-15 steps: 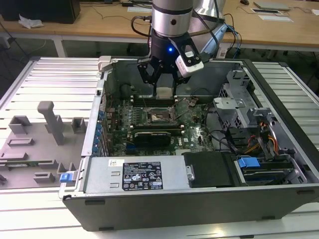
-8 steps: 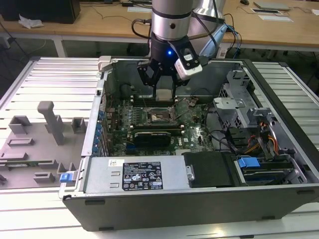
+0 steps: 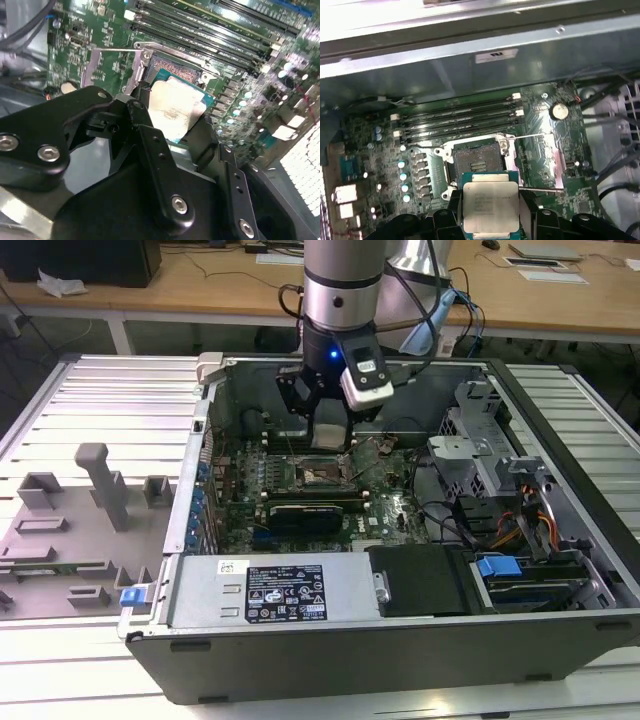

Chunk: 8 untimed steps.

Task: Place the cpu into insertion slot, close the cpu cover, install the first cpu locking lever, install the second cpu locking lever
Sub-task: 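Place the cpu into insertion slot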

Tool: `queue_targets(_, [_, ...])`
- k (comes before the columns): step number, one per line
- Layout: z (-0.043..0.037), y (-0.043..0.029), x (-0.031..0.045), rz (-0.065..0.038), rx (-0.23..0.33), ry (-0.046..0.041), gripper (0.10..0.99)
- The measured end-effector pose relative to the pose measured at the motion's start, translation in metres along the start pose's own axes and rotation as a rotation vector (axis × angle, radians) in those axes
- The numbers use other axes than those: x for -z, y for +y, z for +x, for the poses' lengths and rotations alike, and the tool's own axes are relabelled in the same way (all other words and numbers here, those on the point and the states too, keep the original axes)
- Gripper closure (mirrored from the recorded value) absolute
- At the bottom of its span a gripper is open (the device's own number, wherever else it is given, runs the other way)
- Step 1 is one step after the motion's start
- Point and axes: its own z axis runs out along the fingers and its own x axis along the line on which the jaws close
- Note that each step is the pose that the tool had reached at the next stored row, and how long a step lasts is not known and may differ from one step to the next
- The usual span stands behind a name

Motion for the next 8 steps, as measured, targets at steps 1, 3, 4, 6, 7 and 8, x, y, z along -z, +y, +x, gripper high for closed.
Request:
queue_targets(1, [0.0000,-0.0001,-0.0015,0.001,-0.032,-0.0024,0.545])
queue_targets(3, [0.0001,-0.0003,-0.0036,0.001,-0.076,-0.0058,0.545])
queue_targets(4, [0.0001,-0.0004,-0.0051,0.002,-0.109,-0.0083,0.545])
queue_targets(6, [0.0001,-0.0005,-0.0070,0.003,-0.151,-0.0115,0.545])
queue_targets(7, [0.0001,-0.0006,-0.0081,0.003,-0.178,-0.0136,0.545])
queue_targets(8, [0.0001,-0.0007,-0.0089,0.003,-0.197,-0.0151,0.545])
